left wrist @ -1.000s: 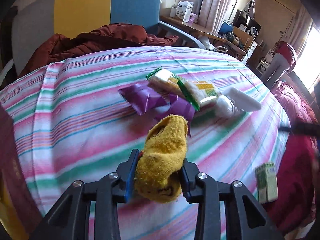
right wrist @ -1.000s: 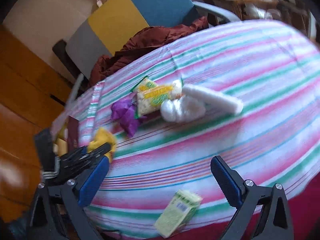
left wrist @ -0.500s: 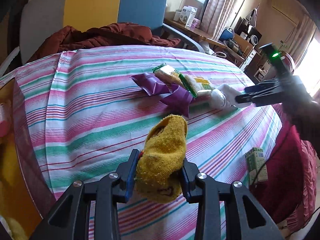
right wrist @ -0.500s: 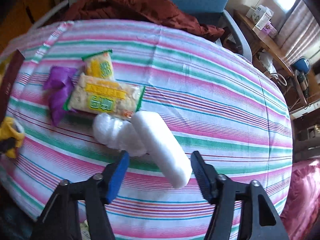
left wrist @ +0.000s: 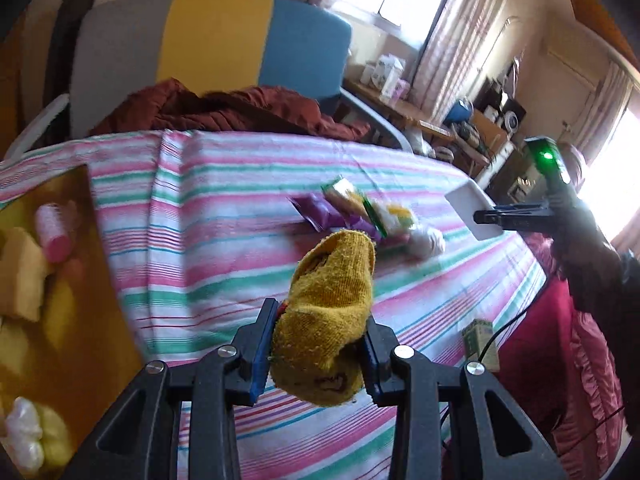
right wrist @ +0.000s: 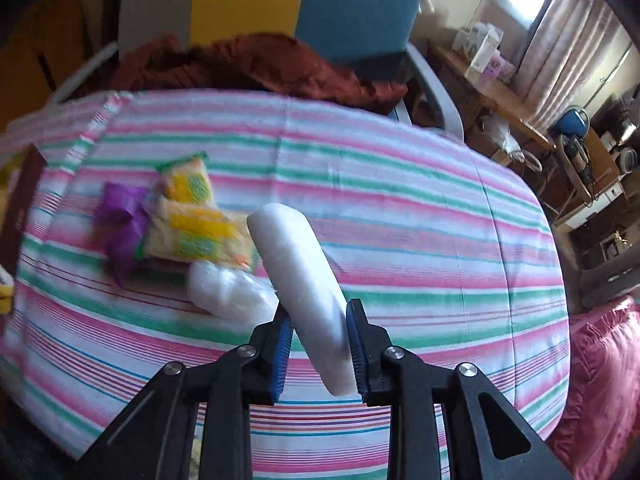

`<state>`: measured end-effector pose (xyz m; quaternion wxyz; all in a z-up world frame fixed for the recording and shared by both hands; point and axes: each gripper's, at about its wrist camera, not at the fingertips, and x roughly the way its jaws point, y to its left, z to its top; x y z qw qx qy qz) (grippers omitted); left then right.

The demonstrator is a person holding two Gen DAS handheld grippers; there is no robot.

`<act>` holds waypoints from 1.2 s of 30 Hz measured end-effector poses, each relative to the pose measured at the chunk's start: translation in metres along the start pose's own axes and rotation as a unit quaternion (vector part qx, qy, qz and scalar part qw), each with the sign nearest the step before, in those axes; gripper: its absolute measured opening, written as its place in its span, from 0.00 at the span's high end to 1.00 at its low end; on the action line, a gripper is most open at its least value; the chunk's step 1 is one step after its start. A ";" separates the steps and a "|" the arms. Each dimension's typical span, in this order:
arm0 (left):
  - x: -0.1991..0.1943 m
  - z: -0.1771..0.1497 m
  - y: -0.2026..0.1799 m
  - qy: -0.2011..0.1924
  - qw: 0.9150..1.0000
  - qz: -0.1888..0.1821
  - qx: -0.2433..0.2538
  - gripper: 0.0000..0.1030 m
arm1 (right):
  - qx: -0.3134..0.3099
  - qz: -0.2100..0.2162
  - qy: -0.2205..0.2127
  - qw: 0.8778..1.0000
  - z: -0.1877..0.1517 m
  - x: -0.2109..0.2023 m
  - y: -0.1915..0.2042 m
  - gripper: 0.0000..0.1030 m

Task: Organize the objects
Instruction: 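Carry sock and white foam bar over the gold tray and open both tools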

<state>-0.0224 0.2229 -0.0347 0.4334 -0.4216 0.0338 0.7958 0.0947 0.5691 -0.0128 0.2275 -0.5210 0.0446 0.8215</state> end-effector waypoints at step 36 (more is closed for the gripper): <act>-0.146 -0.051 0.166 -0.111 0.942 0.278 -0.151 0.53 | -0.089 0.347 -0.001 0.934 0.003 -0.020 0.392 0.68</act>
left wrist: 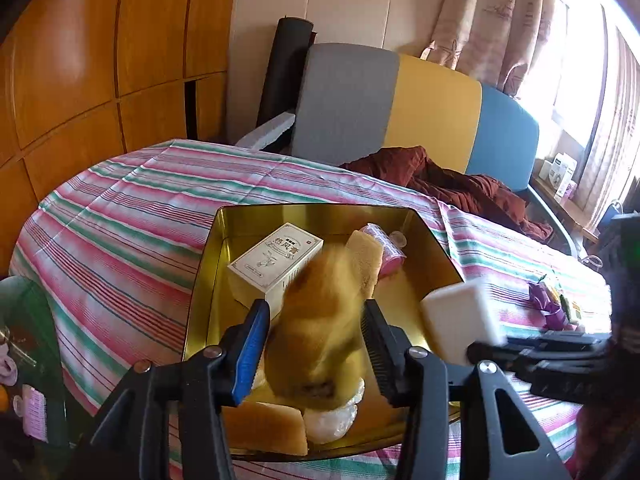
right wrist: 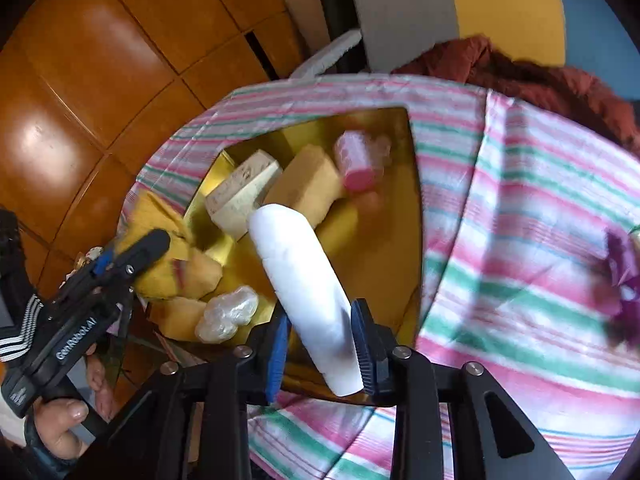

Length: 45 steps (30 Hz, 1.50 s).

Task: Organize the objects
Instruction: 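Carry sock and white foam bar over the gold tray and open both tools, then withdraw both tools from the tray toward the remaining table items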

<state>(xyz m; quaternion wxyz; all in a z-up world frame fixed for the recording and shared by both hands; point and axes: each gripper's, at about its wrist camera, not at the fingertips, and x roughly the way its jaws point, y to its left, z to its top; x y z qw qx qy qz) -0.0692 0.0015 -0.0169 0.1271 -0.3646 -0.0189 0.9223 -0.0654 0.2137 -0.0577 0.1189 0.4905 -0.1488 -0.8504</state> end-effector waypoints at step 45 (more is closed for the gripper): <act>-0.035 -0.026 -0.044 0.005 0.999 -0.005 0.048 0.52 | -0.015 -0.134 -0.118 0.984 -0.061 -0.076 -0.014 0.00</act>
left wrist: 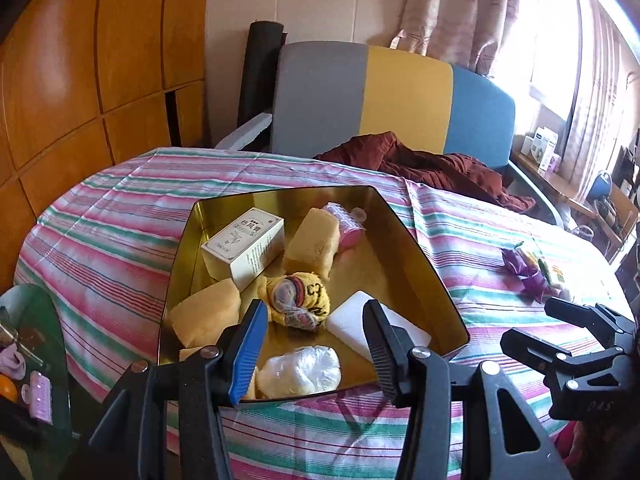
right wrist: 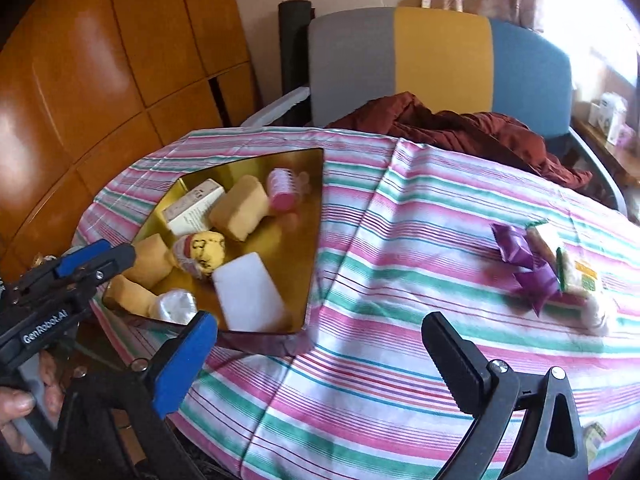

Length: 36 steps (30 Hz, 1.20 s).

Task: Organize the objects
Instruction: 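Withdraw both tools from the tray toward the remaining table items, then grasp the green-and-white medicine box with the right tool while the left grasps a purple packet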

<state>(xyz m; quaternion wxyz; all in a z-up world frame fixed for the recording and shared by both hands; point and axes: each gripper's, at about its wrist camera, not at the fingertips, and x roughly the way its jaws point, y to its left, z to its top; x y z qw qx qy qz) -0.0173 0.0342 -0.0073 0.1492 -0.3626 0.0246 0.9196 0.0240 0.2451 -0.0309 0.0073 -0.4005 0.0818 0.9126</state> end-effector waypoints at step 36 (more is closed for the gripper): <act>0.012 -0.009 -0.101 0.021 0.987 -0.077 0.138 0.51 | 0.032 -0.138 0.140 0.980 -0.062 -0.080 -0.198 0.00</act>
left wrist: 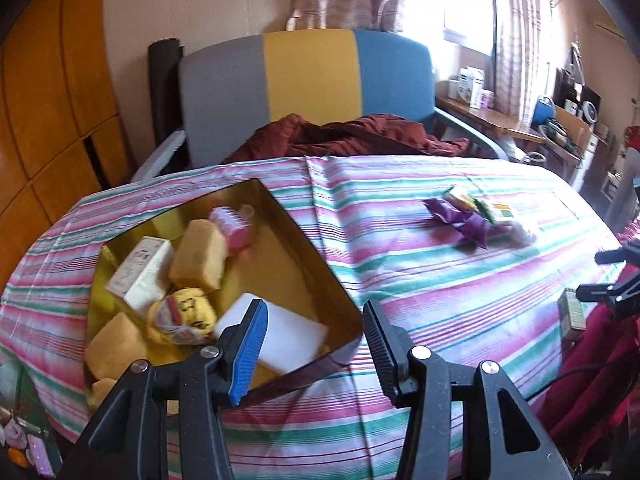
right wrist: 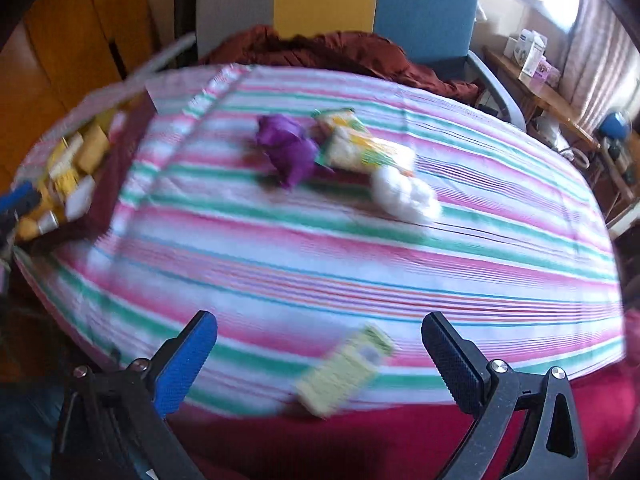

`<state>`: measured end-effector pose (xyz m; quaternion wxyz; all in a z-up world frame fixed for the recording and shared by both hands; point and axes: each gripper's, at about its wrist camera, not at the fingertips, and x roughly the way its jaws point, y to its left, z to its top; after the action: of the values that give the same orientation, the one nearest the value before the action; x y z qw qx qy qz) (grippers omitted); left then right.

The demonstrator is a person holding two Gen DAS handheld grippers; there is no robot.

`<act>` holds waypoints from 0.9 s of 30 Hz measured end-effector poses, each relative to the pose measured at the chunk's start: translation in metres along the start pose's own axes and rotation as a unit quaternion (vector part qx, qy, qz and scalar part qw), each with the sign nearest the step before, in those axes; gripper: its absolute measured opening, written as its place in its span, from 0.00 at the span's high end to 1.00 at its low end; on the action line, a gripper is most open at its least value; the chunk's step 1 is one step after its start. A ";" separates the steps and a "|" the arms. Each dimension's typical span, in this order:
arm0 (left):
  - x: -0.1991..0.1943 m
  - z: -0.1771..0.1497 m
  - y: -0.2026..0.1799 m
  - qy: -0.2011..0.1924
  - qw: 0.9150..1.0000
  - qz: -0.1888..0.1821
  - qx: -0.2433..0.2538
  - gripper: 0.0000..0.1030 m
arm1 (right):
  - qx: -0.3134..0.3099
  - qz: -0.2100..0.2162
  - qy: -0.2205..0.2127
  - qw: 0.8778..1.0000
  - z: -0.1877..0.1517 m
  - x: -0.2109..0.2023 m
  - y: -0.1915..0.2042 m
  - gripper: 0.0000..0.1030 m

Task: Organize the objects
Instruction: 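Grasp the green-and-white medicine box with the right tool while the left grasps a purple packet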

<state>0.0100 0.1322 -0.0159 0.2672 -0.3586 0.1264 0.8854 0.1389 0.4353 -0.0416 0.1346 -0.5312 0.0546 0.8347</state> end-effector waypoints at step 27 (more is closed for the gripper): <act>0.028 0.002 -0.032 0.043 0.997 -0.058 0.034 0.51 | -0.242 -0.017 0.218 0.945 -0.006 0.076 0.025 0.25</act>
<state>0.0099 0.1699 -0.0354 0.3240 -0.3942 0.1466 0.8474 0.1071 0.4227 -0.1139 0.0009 -0.7179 -0.1301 0.6839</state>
